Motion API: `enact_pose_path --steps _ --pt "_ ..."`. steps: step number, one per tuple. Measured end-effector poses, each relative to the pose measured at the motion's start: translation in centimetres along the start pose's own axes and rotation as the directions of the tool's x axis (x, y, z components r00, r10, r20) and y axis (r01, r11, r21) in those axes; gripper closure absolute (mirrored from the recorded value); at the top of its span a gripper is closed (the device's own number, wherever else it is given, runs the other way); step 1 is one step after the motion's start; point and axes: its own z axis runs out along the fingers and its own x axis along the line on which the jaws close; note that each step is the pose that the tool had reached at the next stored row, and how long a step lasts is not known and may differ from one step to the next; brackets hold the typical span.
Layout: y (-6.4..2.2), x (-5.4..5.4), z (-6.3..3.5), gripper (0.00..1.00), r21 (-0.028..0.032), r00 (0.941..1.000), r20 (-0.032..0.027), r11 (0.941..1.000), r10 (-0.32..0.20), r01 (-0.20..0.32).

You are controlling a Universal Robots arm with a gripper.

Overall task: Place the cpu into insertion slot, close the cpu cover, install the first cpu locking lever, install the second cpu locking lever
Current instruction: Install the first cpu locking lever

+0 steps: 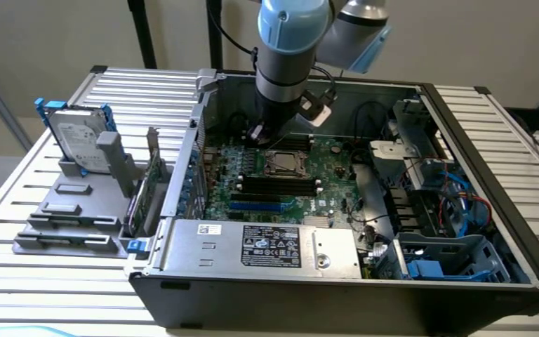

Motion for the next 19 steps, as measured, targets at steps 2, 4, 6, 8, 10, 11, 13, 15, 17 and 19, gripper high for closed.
enact_pose_path --steps 2,4,6,8,10,11,13,15,17,19 --pt "-0.04 0.05 0.22 0.89 -0.0078 1.0 0.0098 1.0 0.0 0.0" --pt "-0.08 0.11 0.36 0.89 -0.0138 0.9998 0.0173 0.9999 0.0 0.0" --pt "-0.14 0.18 0.44 0.89 -0.0153 0.9998 0.0193 0.9999 0.0 0.0" --pt "-0.18 0.24 0.49 0.89 -0.016 0.9998 0.0202 0.9999 0.0 0.0" --pt "-0.18 0.24 0.51 0.89 -0.0171 0.9998 0.0218 0.9999 0.0 0.0" --pt "-0.18 0.23 0.53 0.89 -0.0179 0.9997 0.0229 0.9998 0.0 0.0" --pt "-0.16 0.21 0.62 0.89 -0.0187 0.9997 0.0243 0.9998 0.001 0.0" --pt "-0.13 0.17 0.74 0.89 -0.0189 0.9997 0.0244 0.9998 0.001 0.0" --pt "-0.11 0.14 0.84 0.89 -0.0189 0.9997 0.0243 0.9998 0.001 0.0" --pt "-0.12 0.12 0.93 0.89 -0.0189 0.9997 0.0243 0.9998 0.001 0.0"
